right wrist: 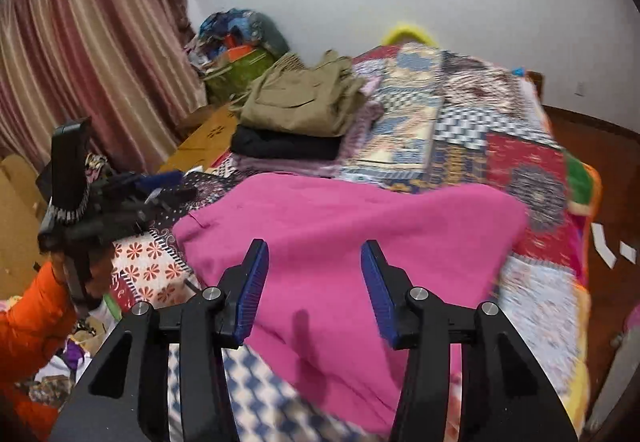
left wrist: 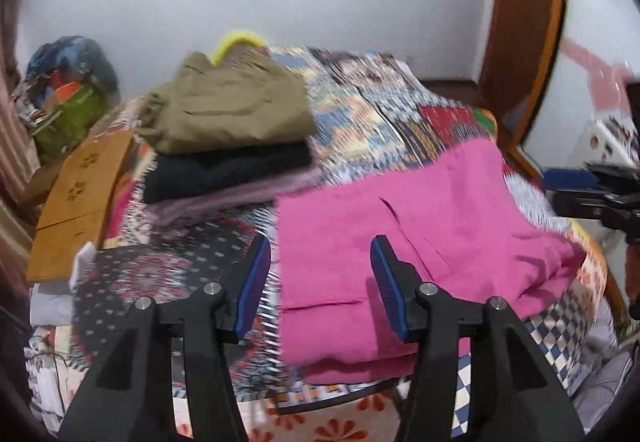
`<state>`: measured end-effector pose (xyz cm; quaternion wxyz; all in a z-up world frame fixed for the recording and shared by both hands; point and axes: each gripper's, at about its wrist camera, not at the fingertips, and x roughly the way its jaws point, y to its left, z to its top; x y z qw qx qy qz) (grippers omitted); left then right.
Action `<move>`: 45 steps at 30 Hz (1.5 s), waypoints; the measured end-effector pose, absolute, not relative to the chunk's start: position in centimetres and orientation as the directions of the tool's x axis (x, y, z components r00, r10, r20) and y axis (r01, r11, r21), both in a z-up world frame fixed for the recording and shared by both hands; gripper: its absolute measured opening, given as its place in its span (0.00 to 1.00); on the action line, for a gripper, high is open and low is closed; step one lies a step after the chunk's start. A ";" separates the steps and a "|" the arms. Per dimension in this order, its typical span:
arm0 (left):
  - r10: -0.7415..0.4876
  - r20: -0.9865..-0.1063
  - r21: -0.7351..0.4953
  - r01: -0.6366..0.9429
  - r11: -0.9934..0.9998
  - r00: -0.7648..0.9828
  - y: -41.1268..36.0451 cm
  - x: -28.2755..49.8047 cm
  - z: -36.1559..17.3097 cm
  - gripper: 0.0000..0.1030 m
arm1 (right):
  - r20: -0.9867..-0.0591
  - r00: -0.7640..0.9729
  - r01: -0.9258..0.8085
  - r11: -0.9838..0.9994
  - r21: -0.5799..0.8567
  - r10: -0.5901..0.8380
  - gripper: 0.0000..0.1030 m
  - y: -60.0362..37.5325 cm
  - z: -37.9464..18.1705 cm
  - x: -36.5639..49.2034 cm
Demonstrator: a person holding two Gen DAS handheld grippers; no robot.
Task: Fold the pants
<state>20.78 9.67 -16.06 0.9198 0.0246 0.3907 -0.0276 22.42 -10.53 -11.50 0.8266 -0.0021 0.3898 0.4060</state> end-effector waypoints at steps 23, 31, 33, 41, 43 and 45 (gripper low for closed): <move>-0.011 -0.808 0.054 0.093 0.994 0.590 8.5 19.1 -22.8 0.61 | -0.814 0.243 -0.556 0.764 0.329 0.527 0.44 -17.7 -17.6 21.2; 0.019 -0.732 0.074 0.052 0.996 0.681 9.7 23.3 -16.2 0.61 | -0.680 0.386 -0.672 0.695 0.256 0.624 0.46 -11.2 -9.9 25.9; 0.036 -0.725 0.098 0.052 0.994 0.688 9.5 25.3 -16.1 0.61 | -0.671 0.384 -0.696 0.676 0.243 0.635 0.46 -8.4 -10.1 27.5; 0.051 -0.828 0.110 0.073 0.991 0.559 10.2 30.5 -22.9 0.57 | -0.854 0.189 -0.730 0.651 0.209 0.485 0.44 -4.9 -18.6 30.9; 0.015 -0.846 0.068 0.080 0.994 0.532 11.1 30.7 -24.1 0.58 | -0.876 0.184 -0.732 0.657 0.180 0.445 0.44 -7.2 -20.4 30.7; -0.009 -0.852 0.041 0.084 0.996 0.524 11.6 30.5 -25.1 0.63 | -0.868 0.167 -0.700 0.676 0.230 0.468 0.44 -9.7 -20.6 31.1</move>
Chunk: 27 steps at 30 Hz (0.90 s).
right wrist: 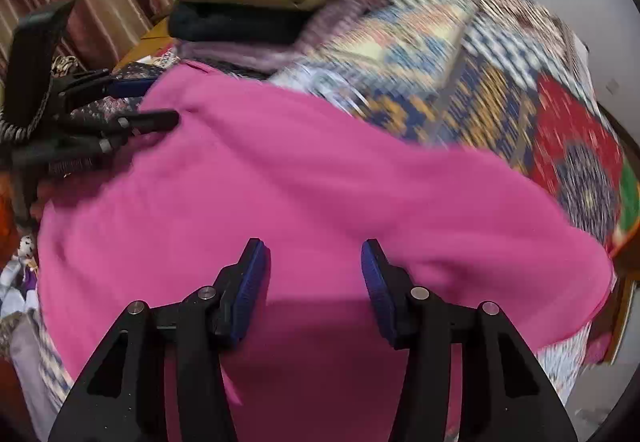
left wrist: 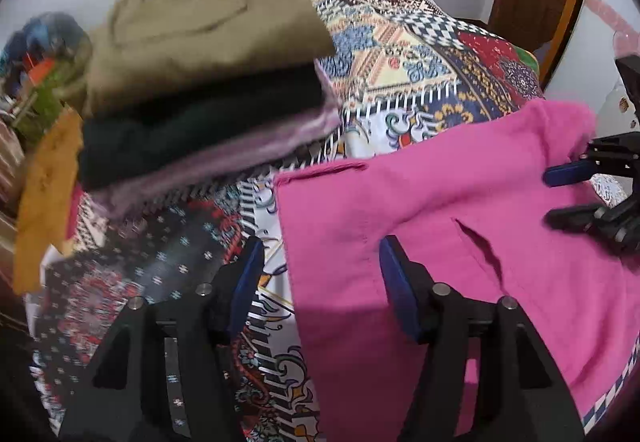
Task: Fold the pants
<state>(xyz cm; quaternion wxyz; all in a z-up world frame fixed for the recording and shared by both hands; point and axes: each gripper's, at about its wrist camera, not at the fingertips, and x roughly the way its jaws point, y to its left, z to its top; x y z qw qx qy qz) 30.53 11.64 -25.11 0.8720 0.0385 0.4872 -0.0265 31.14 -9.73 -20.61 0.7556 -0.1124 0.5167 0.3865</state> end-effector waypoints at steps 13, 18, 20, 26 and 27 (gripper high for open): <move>0.065 -0.802 0.121 0.055 0.991 0.594 12.5 29.7 -22.8 0.68 | -0.877 0.349 -0.554 0.828 0.091 0.330 0.46 -20.0 -19.8 32.0; 0.054 -0.769 0.121 0.062 0.991 0.637 13.7 29.3 -20.0 0.77 | -0.811 0.392 -0.508 0.837 0.204 0.435 0.48 -20.8 -17.6 33.5; 0.040 -0.773 0.097 0.056 0.994 0.633 14.4 29.8 -19.8 0.78 | -0.798 0.402 -0.502 0.837 0.219 0.450 0.48 -20.2 -17.1 33.9; -0.037 -0.816 0.022 0.094 0.995 0.576 14.7 32.2 -21.9 0.79 | -0.798 0.379 -0.573 0.796 0.195 0.469 0.60 -16.2 -16.5 35.8; -0.042 -0.825 0.019 0.102 0.995 0.564 14.5 32.6 -22.4 0.79 | -0.800 0.377 -0.578 0.794 0.191 0.467 0.60 -15.8 -16.6 36.2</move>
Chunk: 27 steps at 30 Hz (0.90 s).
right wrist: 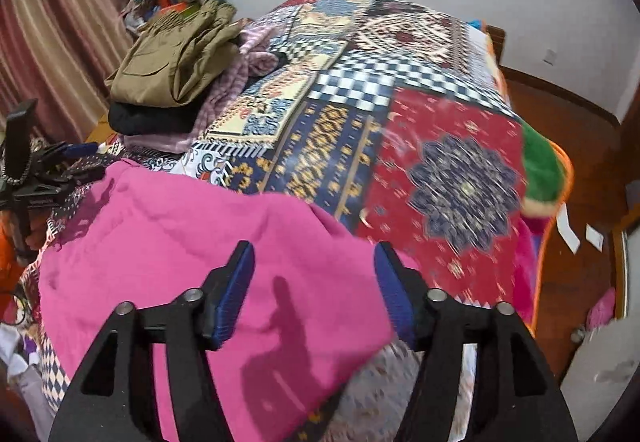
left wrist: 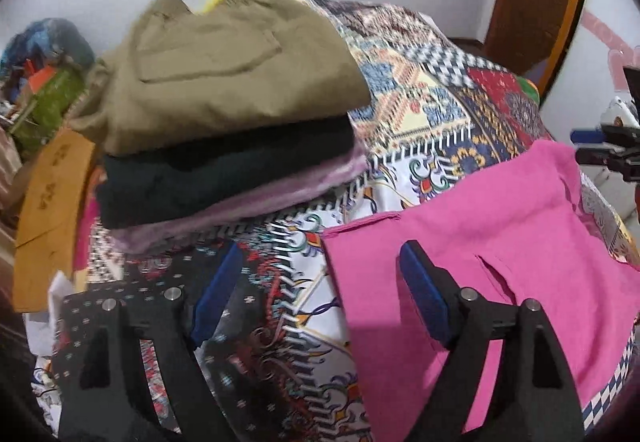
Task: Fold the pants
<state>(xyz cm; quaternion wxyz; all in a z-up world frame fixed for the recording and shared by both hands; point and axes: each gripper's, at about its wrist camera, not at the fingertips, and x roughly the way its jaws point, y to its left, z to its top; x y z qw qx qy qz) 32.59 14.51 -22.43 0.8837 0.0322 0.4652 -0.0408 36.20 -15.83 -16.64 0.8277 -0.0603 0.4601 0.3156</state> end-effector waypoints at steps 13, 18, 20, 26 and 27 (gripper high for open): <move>-0.083 -0.855 -0.008 0.147 0.989 0.512 12.6 33.7 -24.3 0.45 | -0.827 0.261 -0.617 0.745 0.255 0.499 0.35 -12.6 -19.5 37.4; -0.052 -0.850 0.030 0.147 0.989 0.524 12.0 33.4 -24.5 0.44 | -0.801 0.311 -0.606 0.756 0.247 0.511 0.14 -12.8 -19.3 37.3; -0.037 -0.848 0.049 0.148 0.988 0.528 11.8 33.4 -24.6 0.44 | -0.781 0.345 -0.584 0.770 0.256 0.521 0.11 -13.4 -19.2 37.5; -0.004 -0.842 0.095 0.156 0.983 0.540 11.4 33.1 -24.9 0.44 | -0.718 0.452 -0.523 0.810 0.267 0.529 0.11 -15.0 -18.5 37.7; -0.001 -0.841 0.099 0.157 0.983 0.540 11.4 33.1 -25.0 0.44 | -0.712 0.463 -0.512 0.815 0.270 0.527 0.11 -15.2 -18.4 37.8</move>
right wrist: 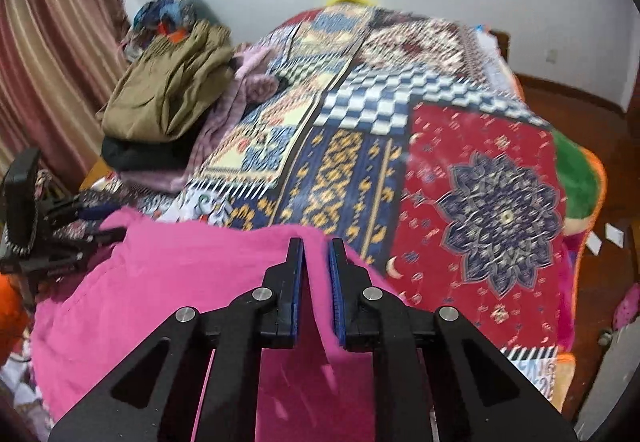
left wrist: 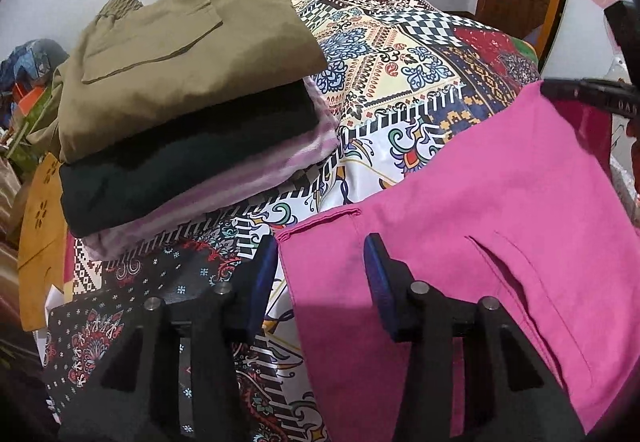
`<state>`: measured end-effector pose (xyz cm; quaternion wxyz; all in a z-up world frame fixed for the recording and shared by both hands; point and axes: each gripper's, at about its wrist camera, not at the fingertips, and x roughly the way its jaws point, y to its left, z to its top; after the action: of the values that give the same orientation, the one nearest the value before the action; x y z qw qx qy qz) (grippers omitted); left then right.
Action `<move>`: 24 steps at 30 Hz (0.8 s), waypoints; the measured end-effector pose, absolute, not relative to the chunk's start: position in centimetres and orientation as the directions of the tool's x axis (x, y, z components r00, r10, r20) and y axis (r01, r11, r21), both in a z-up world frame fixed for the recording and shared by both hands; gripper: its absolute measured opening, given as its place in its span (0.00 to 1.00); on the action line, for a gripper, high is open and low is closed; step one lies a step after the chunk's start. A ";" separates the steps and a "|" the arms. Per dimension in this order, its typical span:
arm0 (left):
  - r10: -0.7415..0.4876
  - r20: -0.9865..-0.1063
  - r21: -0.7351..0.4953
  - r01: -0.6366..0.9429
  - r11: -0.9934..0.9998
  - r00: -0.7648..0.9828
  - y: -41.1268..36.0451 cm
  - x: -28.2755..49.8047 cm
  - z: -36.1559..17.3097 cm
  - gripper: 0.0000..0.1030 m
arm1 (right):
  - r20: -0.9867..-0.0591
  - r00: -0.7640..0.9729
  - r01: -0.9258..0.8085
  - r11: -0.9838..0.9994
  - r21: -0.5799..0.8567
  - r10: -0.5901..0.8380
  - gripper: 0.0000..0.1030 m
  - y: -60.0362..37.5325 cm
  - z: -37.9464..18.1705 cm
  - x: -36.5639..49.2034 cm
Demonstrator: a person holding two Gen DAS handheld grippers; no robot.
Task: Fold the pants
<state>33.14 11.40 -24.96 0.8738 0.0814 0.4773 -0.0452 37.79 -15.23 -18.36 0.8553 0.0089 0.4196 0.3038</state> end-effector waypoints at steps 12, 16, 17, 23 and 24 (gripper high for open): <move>0.010 -0.835 0.115 0.157 0.981 0.550 11.3 33.0 -24.7 0.44 | -0.740 0.528 -0.411 0.888 0.207 0.417 0.52 -20.4 -16.3 37.4; 0.027 -0.826 0.129 0.141 0.982 0.563 11.4 32.7 -24.4 0.51 | -0.765 0.486 -0.414 0.882 0.226 0.424 0.72 -20.0 -18.2 36.4; 0.027 -0.826 0.122 0.132 0.984 0.563 11.7 32.6 -24.3 0.56 | -0.774 0.462 -0.413 0.877 0.245 0.433 0.72 -19.8 -18.9 36.5; -0.016 -0.849 0.055 0.119 0.991 0.528 13.5 32.2 -24.2 0.68 | -0.808 0.350 -0.391 0.858 0.334 0.474 0.72 -19.2 -22.8 37.3; -0.019 -0.852 0.053 0.124 0.991 0.523 13.5 32.2 -24.5 0.68 | -0.810 0.337 -0.387 0.855 0.346 0.480 0.73 -19.2 -23.2 37.6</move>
<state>32.21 13.52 -24.45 0.8710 0.0535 0.4867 -0.0411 37.57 -19.19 -23.20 0.8165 0.0456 0.5107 0.2655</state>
